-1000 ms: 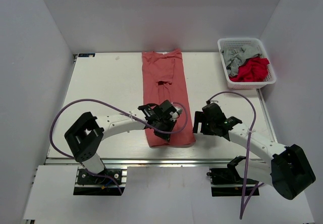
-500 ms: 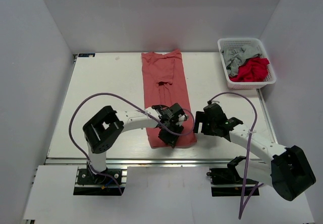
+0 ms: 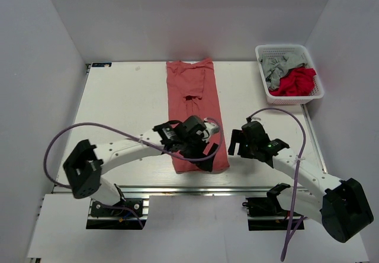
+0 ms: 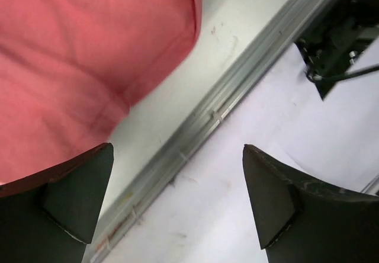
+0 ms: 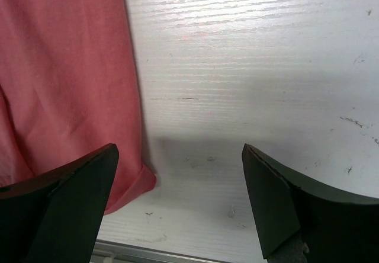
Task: Fold and stack the t-shirts
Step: Grab the bottom of the folded rectangular tshirt with both arms, then fold the folded rectangular tshirt in 1/3 of the way, then grab one side of the 2/3 rectangular tshirt with both arms
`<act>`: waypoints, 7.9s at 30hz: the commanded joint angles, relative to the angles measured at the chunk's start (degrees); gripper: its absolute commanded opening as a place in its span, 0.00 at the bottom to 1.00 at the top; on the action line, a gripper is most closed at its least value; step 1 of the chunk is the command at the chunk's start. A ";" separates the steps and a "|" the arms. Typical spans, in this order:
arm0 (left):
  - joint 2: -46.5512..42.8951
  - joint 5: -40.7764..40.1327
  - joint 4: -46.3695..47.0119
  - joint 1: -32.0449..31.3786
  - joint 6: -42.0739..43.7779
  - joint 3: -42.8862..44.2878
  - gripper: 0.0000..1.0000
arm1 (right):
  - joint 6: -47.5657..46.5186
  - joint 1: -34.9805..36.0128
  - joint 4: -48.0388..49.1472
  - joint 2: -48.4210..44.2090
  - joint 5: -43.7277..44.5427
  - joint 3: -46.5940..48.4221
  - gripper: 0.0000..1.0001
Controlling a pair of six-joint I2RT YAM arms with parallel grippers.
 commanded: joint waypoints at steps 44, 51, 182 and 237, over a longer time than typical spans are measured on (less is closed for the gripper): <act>-6.83 -10.23 7.93 7.35 -16.13 -23.28 0.00 | -5.94 0.29 15.93 4.51 -31.48 -10.94 0.01; -7.45 -15.31 3.98 7.35 -13.84 -15.40 0.00 | -7.70 0.11 14.88 3.01 -26.14 -5.16 0.00; 1.95 1.65 23.92 39.51 0.49 -9.75 1.00 | -21.68 -4.90 15.23 56.70 -18.19 57.60 0.90; 14.00 0.15 36.40 39.34 8.58 -12.90 0.50 | -13.94 -10.35 17.60 43.17 -22.69 28.53 0.90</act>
